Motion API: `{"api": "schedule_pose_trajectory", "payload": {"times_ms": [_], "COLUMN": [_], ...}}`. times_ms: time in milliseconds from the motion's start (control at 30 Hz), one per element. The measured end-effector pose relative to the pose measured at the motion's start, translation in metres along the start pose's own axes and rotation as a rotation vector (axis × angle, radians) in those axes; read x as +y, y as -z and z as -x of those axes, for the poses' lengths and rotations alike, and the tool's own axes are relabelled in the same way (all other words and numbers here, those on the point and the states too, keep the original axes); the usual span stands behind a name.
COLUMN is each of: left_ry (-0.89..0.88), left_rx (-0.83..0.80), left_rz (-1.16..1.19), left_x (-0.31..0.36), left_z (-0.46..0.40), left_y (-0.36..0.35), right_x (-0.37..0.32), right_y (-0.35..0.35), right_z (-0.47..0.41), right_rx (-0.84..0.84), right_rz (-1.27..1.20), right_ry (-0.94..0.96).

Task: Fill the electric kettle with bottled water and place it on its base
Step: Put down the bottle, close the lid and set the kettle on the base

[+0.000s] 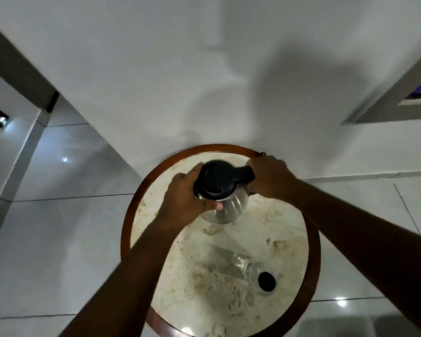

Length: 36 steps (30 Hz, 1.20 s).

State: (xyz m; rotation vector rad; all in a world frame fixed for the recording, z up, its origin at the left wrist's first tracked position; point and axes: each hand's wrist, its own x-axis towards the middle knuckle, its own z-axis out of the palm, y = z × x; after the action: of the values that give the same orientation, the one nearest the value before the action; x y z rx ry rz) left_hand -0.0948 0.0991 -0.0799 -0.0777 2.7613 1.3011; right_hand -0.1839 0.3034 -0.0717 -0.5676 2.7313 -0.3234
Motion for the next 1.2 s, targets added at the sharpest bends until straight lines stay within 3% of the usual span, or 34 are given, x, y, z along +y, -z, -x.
{"api": "schedule_pose_trajectory", "payload": {"times_ms": [167, 667, 1033, 1200], "left_ry": [-0.024, 0.062, -0.017, 0.038], "left_rx": [-0.054, -0.124, -0.179, -0.208], "left_rz": [0.072, -0.14, -0.058, -0.158], "left_x": [0.007, -0.001, -0.004, 0.007], "left_z": [-0.044, -0.065, -0.065, -0.074], "left_y": [-0.004, -0.021, -0.02, -0.023], "right_x": [0.02, 0.04, 0.029, 0.032], "right_y": [0.003, -0.019, -0.036, -0.034], "right_z": [-0.029, -0.027, -0.018, -0.019], "right_rx": [0.042, 0.082, 0.132, 0.203], "right_rz": [-0.021, -0.154, -0.164, -0.351], "right_ry": [-0.061, -0.144, -0.274, -0.353]}}
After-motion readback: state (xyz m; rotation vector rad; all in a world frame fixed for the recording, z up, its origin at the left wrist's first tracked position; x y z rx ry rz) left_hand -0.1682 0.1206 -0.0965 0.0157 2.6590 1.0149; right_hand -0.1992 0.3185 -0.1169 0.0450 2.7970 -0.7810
